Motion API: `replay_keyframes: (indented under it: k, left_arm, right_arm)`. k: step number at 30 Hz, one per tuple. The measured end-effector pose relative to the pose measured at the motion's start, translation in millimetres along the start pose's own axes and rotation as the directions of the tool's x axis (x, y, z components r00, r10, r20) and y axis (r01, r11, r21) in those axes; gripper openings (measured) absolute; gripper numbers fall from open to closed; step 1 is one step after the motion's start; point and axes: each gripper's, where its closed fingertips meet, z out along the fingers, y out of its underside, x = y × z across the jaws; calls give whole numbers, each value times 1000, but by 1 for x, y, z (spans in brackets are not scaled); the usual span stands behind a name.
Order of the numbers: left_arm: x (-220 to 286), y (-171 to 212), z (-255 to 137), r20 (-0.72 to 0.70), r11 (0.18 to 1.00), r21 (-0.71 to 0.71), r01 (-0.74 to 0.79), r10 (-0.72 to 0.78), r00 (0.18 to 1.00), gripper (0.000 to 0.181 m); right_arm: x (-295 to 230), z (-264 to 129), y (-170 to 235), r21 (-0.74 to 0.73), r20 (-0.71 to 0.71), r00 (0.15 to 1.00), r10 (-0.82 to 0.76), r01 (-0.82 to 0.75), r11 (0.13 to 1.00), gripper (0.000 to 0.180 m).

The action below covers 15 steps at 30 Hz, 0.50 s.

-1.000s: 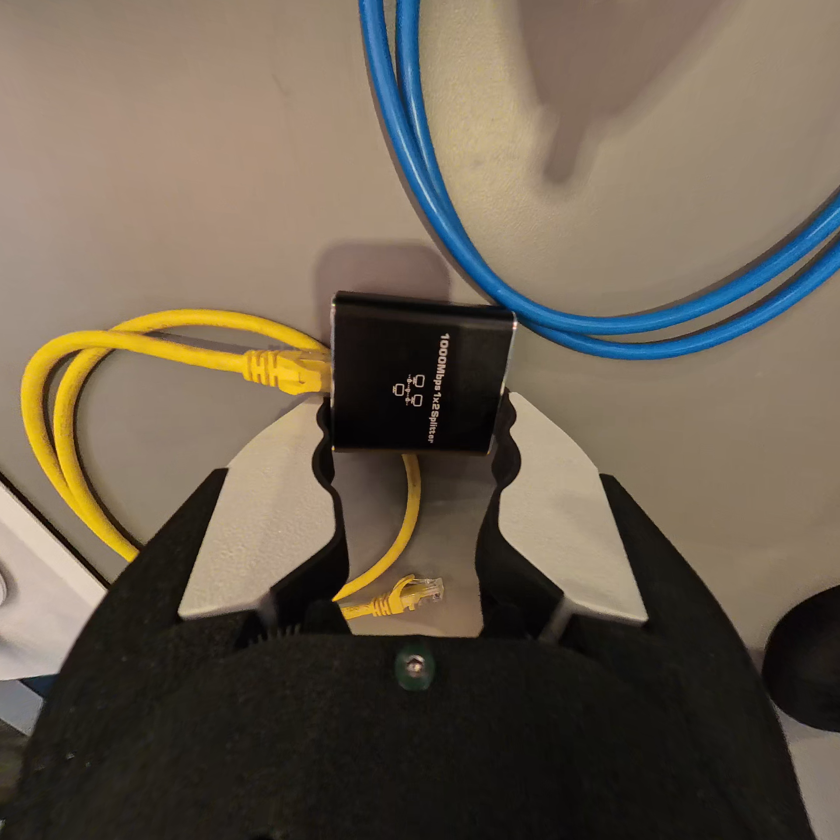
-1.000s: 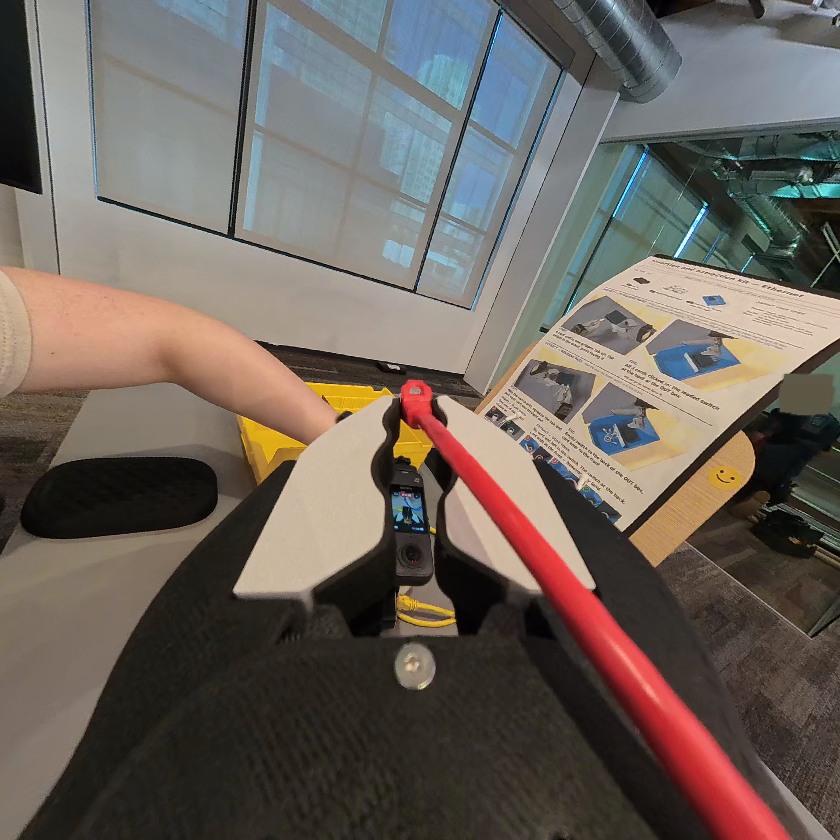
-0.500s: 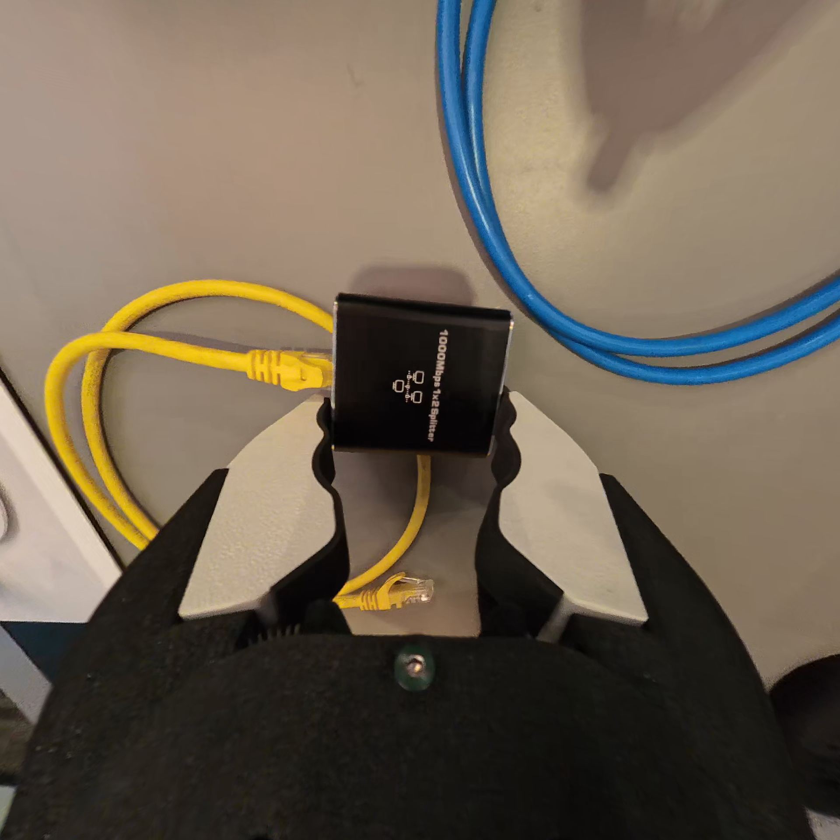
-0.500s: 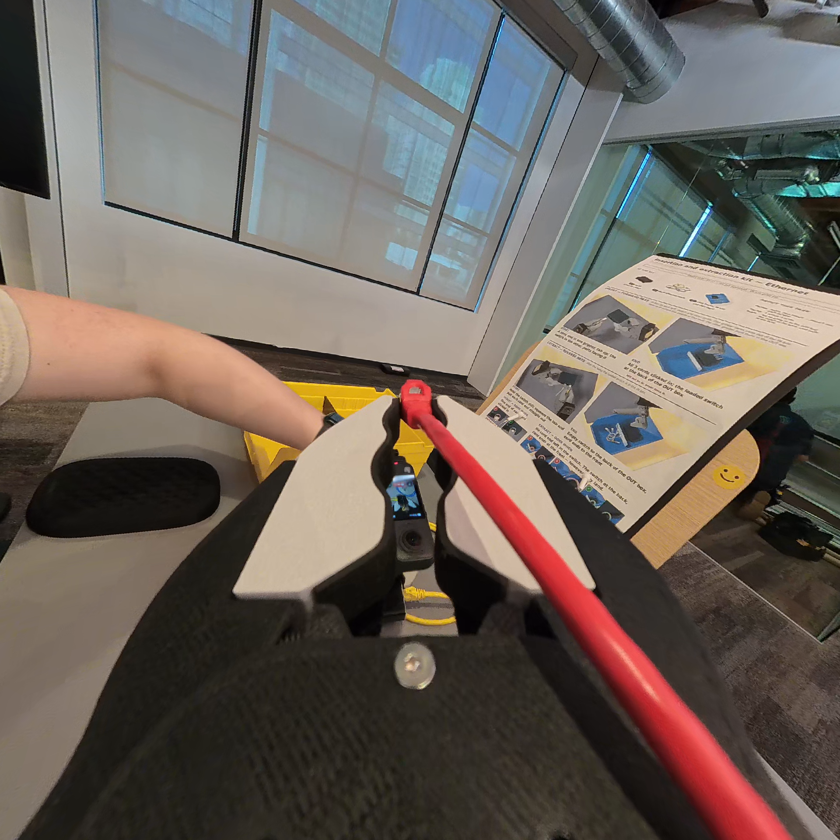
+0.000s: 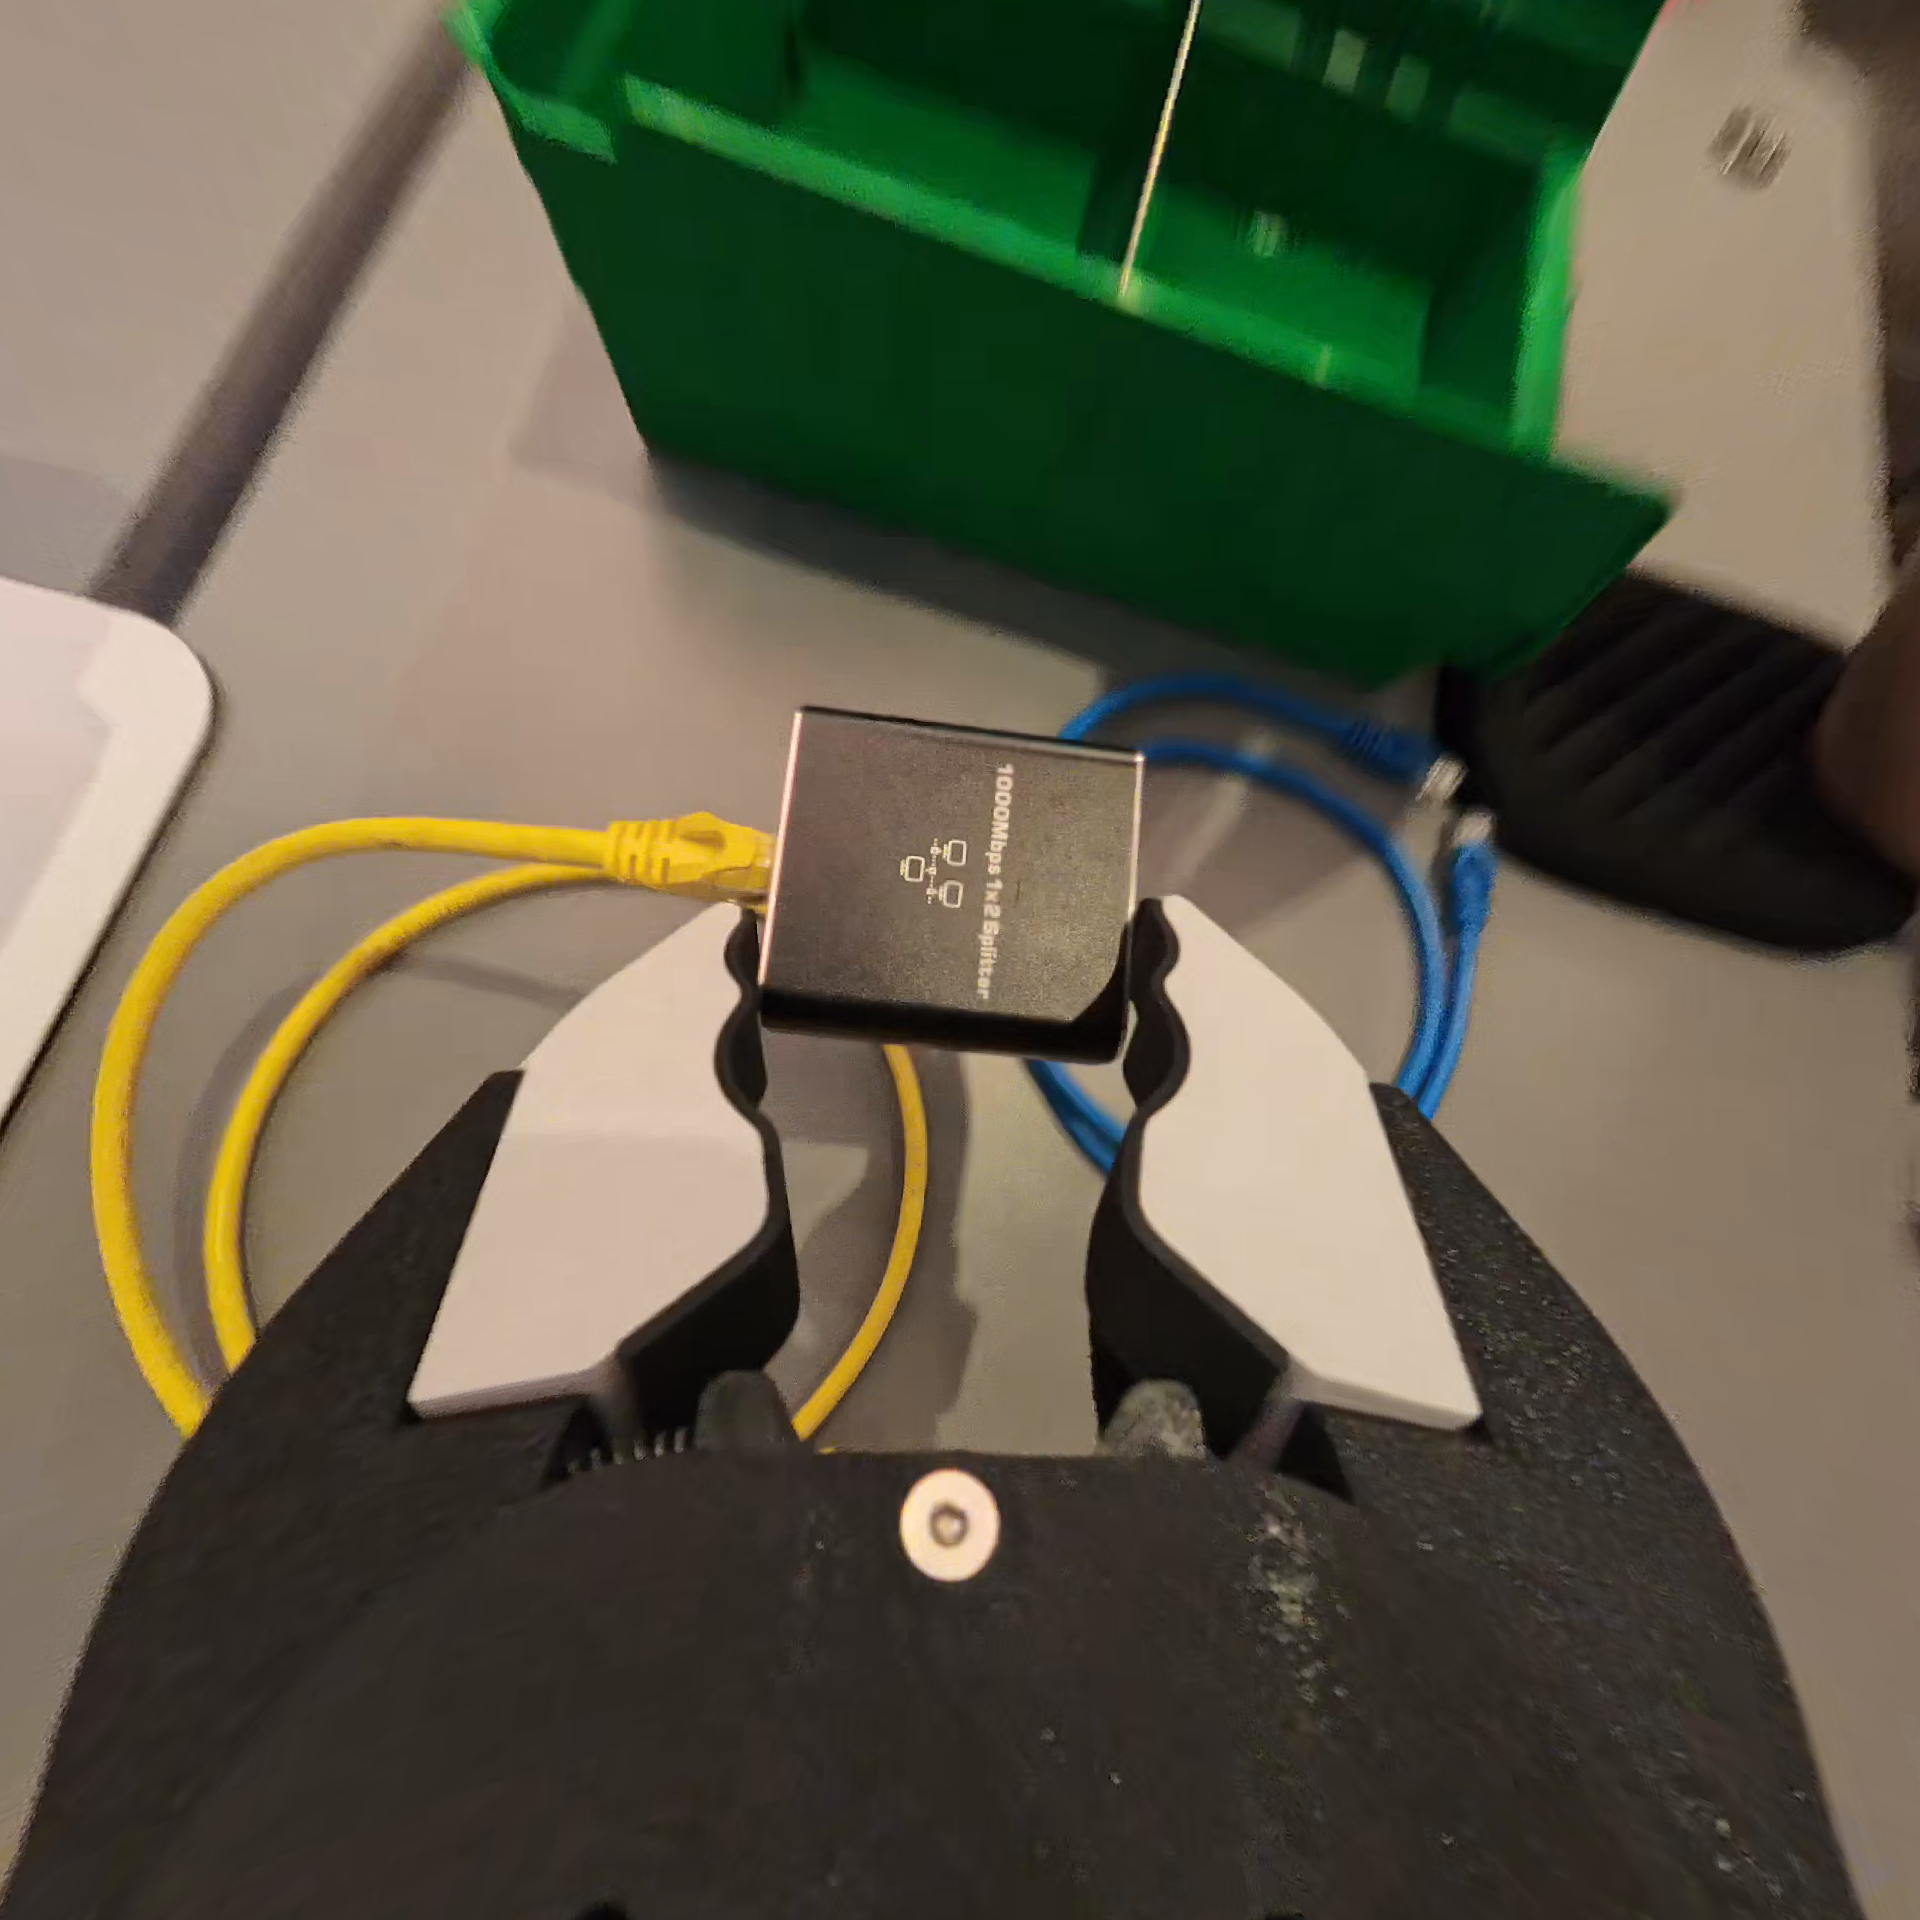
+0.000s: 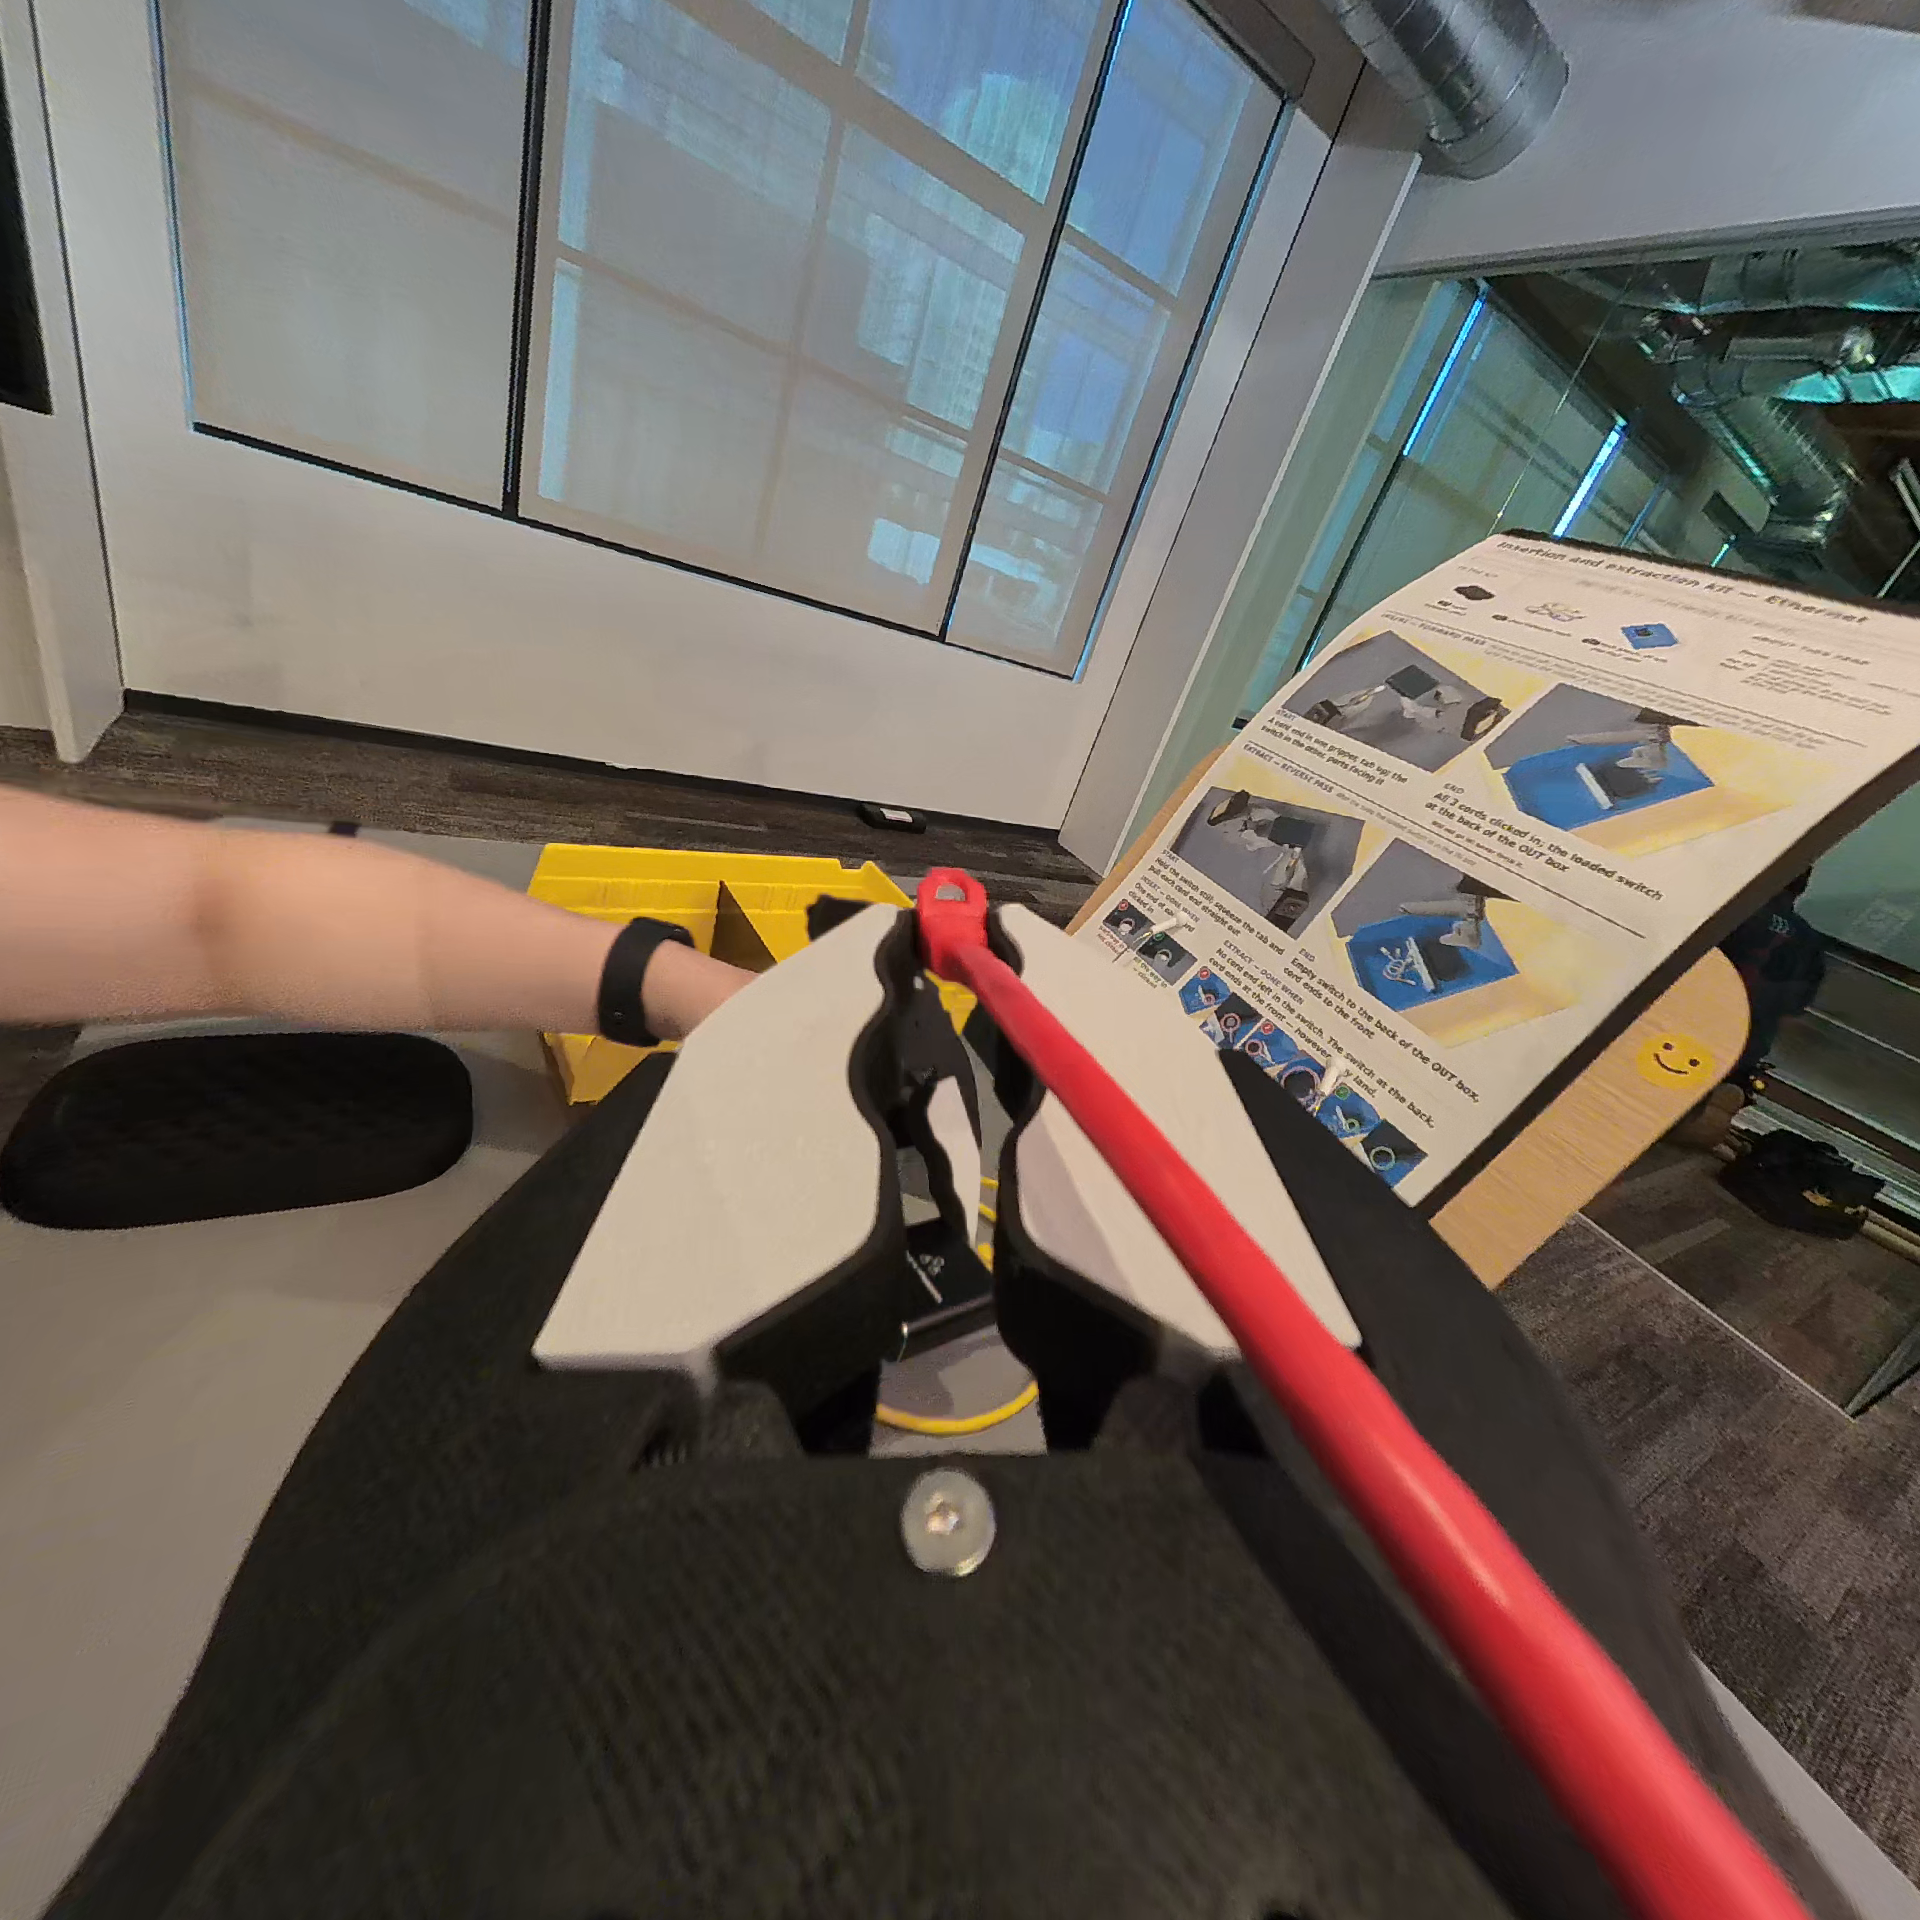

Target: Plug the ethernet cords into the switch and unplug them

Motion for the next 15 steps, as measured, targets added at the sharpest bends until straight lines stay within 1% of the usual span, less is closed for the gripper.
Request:
replay_keyframes:
  k: [2, 4, 6, 7, 9, 10, 12, 15]
  left_arm:
    - [8, -20, -15, -29, 988, 143, 61, -57, 998, 67]
    - [15, -36, -31, -58, 956, 271, 112, -100, 993, 67]
    - [21, -44, -45, -91, 924, 354, 147, -122, 988, 67]
    - [21, -46, -51, -95, 908, 385, 167, -141, 985, 67]
    - [20, -47, -61, -129, 893, 386, 232, -197, 972, 67]
    - [20, -48, -69, -135, 879, 409, 246, -209, 969, 67]
    - [19, -52, -88, -163, 832, 475, 285, -235, 958, 67]
    - [20, -55, -114, -227, 778, 528, 341, -258, 939, 67]
  right_arm:
    - [4, 7, 5, -11, -12, 1000, 5, -5, 1000, 13]
    - [7, 16, 14, -40, -24, 1000, 7, -8, 999, 13]
    - [9, 27, 26, -77, -36, 999, -2, 0, 997, 13]
    - [9, 33, 31, -98, -33, 999, -6, 3, 995, 13]
    - [6, 45, 43, -136, -20, 1000, -12, 9, 991, 13]
    - [4, 52, 47, -152, -18, 1000, -16, 13, 988, 13]
    - [-2, 65, 53, -174, -3, 999, -32, 31, 984, 13]
    - [-14, 86, 60, -198, 15, 998, -69, 71, 978, 13]
